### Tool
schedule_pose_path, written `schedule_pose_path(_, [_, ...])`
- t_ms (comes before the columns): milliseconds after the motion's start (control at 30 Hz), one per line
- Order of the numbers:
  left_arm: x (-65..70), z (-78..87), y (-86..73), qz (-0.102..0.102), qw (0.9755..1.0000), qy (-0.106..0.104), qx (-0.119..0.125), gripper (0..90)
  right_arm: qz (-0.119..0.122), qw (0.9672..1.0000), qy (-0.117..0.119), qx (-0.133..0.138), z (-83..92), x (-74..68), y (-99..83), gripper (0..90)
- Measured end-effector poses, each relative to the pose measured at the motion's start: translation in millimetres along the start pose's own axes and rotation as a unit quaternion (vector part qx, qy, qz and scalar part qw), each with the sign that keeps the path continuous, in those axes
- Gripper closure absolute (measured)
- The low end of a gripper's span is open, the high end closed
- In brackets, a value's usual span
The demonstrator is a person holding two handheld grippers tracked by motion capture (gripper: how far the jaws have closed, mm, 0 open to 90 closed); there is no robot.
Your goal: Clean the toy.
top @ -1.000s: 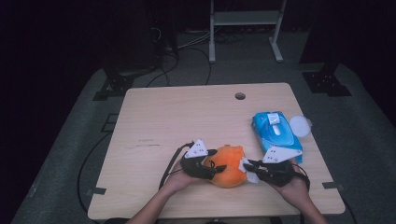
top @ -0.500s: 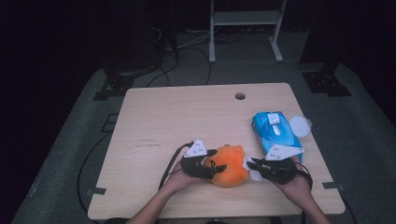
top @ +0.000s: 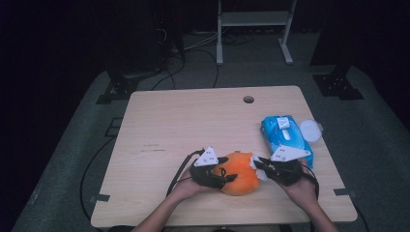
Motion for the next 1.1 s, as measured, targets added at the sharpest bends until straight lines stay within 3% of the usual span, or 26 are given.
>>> schedule_pose_path(133, [-2.6, 2.8, -1.4, 0.007, 1.0, 0.002, 0.002, 30.8, -0.003, 0.9996, 0.015, -0.022, 2.9, 4.7, -10.7, 80.5])
schedule_pose_path(200, [-3.1, 2.9, -2.1, 0.012, 0.9999, 0.004, 0.005, 30.6, -0.004, 0.9987, 0.049, -0.013, 9.9, -3.3, -11.3, 80.6])
schedule_pose_path(233, [-3.1, 2.9, -2.1, 0.012, 0.9999, 0.004, 0.005, 30.6, -0.004, 0.9987, 0.049, -0.013, 9.9, -3.3, -11.3, 80.6])
schedule_pose_path(267, [-1.9, 0.9, -1.5, 0.013, 0.9999, 0.003, 0.004, 30.8, 0.001, 0.9968, 0.08, 0.006, 13.3, -14.5, -3.7, 80.5])
schedule_pose_path(367, [0.8, -2.0, -0.1, 0.005, 1.0, 0.004, 0.0, 30.9, 0.016, 0.9965, 0.081, 0.009, 9.7, -24.2, 3.6, 80.4])
schedule_pose_path(433, [1.3, -1.9, 0.4, 0.003, 0.9999, 0.009, -0.004, 31.0, 0.028, 0.9976, 0.063, 0.006, 3.6, -27.4, 7.8, 80.5])
schedule_pose_path(567, [-0.8, -1.0, 0.0, 0.008, 0.9999, 0.009, 0.001, 31.1, 0.005, 0.9988, 0.047, 0.012, -0.2, -15.6, 8.0, 80.3])
schedule_pose_path(600, [-0.8, -0.9, 0.9, 0.003, 0.9999, 0.014, -0.002, 31.0, 0.005, 0.9995, 0.031, 0.004, 0.7, -8.4, 4.0, 80.4])
schedule_pose_path(700, [-4.2, -0.6, 1.5, 0.014, 0.9997, 0.019, -0.002, 30.9, 0.009, 0.9991, 0.041, -0.002, 5.1, -8.1, -0.1, 80.5])
schedule_pose_path(800, [-5.4, -1.3, 1.1, 0.024, 0.9995, 0.018, 0.0, 31.0, 0.023, 0.997, 0.074, -0.001, 11.5, -20.0, -1.7, 80.5])
schedule_pose_path(867, [-3.4, -2.9, 1.4, 0.019, 0.9997, 0.018, -0.001, 31.0, 0.027, 0.9966, 0.077, 0.002, 10.5, -26.5, 1.4, 80.6])
schedule_pose_path(967, [-0.3, -4.2, 2.1, 0.013, 0.9997, 0.02, -0.002, 31.1, 0.033, 0.9973, 0.066, 0.004, 6.0, -29.3, 6.1, 80.5])
schedule_pose_path(1000, [3.5, -4.9, 3.0, 0.0, 0.9997, 0.022, -0.005, 31.2, 0.024, 0.9983, 0.051, 0.01, 1.0, -26.3, 10.7, 80.5])
schedule_pose_path(1100, [6.6, -5.4, 4.0, -0.009, 0.9997, 0.022, -0.007, 31.2, 0.015, 0.999, 0.04, 0.009, -1.4, -21.5, 11.2, 80.5])
Point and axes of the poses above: each handheld gripper's, and its own axes: z roughly backward along the jaws, y roughly out of its top, x roughly to its right, the point moved 4 cm from there along -z, roughly forward along the jaws, and after that the axes turned 5 degrees about -y, right-handed, at the moved point
